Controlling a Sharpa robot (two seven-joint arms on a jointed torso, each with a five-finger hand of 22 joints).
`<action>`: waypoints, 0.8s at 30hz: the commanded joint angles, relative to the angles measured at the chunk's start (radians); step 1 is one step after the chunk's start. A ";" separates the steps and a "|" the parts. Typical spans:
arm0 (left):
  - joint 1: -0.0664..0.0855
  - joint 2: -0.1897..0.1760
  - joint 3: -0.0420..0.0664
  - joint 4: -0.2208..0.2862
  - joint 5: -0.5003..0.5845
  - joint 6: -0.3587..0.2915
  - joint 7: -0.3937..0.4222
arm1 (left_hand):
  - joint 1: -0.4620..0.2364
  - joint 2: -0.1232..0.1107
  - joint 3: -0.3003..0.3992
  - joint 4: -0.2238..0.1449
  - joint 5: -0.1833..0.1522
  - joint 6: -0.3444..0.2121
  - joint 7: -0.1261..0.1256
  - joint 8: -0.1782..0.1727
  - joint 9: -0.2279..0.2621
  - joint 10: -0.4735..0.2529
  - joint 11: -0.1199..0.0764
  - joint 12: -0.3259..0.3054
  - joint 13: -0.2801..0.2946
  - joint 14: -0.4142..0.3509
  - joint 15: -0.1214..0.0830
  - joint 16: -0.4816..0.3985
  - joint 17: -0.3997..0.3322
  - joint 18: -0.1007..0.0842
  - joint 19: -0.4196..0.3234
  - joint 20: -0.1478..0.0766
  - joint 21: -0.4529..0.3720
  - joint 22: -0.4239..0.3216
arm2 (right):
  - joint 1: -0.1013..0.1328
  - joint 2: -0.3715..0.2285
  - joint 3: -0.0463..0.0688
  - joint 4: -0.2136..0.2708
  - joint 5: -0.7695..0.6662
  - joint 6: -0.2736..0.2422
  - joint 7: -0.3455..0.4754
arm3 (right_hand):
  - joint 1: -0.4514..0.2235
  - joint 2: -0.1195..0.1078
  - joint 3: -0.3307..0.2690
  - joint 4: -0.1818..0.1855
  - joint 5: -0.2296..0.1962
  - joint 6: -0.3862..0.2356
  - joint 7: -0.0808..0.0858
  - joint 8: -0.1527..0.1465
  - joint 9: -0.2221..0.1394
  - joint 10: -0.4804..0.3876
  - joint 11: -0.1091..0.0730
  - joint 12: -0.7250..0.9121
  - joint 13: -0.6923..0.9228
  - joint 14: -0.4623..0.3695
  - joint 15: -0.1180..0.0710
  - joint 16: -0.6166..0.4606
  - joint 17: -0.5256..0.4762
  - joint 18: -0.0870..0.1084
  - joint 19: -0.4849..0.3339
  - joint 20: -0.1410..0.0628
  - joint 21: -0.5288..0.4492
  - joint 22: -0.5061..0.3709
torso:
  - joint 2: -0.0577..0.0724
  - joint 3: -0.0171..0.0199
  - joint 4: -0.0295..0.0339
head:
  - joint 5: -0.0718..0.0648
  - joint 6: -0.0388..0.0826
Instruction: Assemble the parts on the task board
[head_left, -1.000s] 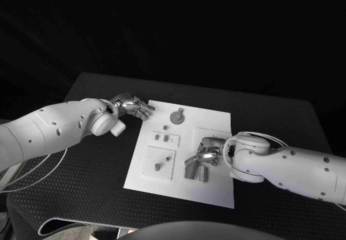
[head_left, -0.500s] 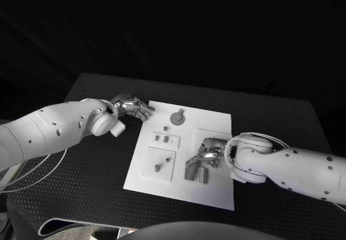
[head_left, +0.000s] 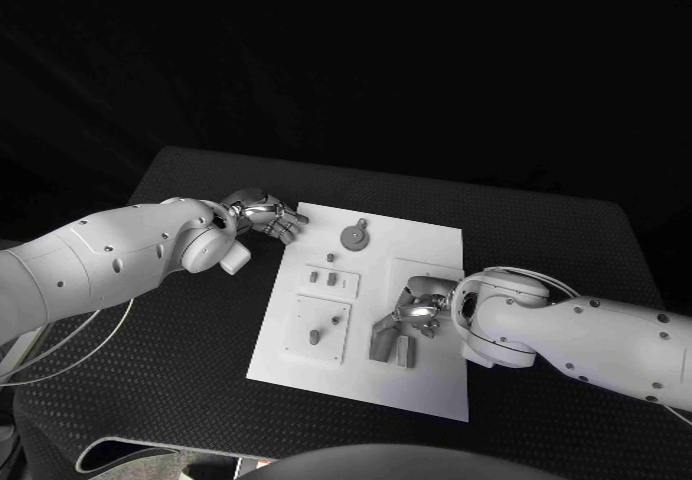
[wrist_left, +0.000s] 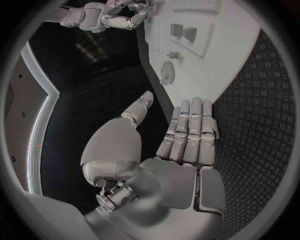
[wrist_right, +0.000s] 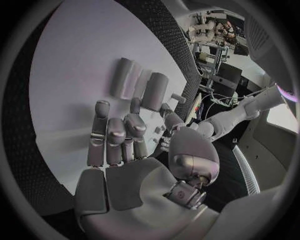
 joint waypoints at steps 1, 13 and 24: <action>0.000 0.001 0.000 0.001 -0.005 0.016 0.000 | -0.009 -0.004 0.000 -0.003 -0.006 -0.004 0.001 0.003 -0.001 -0.009 -0.001 0.001 0.001 -0.007 0.003 -0.003 0.002 0.005 -0.005 0.002 0.000 -0.001 | -0.006 0.000 -0.003 -0.003 0.003 0.015 0.020 | 0.022 0.010 -0.001 -0.003 0.004 0.000 -0.002 -0.001 0.002 0.002 0.003 -0.002 -0.001 -0.003 -0.003 0.001 -0.001 0.006 0.004 0.005 0.000 0.019 | 0.000 -0.0005 0.0004 | 0.000 0.000; 0.000 0.003 0.000 -0.001 -0.007 0.022 -0.003 | -0.009 -0.004 0.000 -0.003 -0.006 -0.004 0.001 0.003 -0.001 -0.010 -0.001 0.001 0.001 -0.007 0.003 -0.004 0.002 0.005 -0.005 0.002 0.000 -0.001 | 0.001 -0.007 0.007 -0.004 0.060 0.048 0.041 | 0.025 0.006 -0.006 -0.003 0.004 0.000 -0.002 -0.002 0.002 0.002 0.004 -0.002 -0.002 -0.004 -0.003 0.000 -0.001 0.006 0.003 0.007 -0.001 0.018 | 0.000 -0.0004 -0.0007 | 0.002 0.000; 0.000 0.003 0.000 -0.001 -0.009 0.025 -0.007 | -0.009 -0.004 0.000 -0.003 -0.007 -0.005 0.001 0.003 -0.001 -0.010 -0.001 0.001 0.001 -0.007 0.003 -0.005 0.003 0.005 -0.005 0.002 0.000 -0.001 | 0.004 -0.005 0.007 -0.008 0.081 0.053 0.046 | 0.025 -0.010 -0.016 0.000 0.004 0.000 -0.001 -0.004 0.000 0.000 0.005 -0.007 -0.006 -0.006 -0.002 -0.001 -0.001 0.006 0.002 0.009 -0.003 0.017 | 0.000 -0.0007 0.0001 | 0.003 -0.001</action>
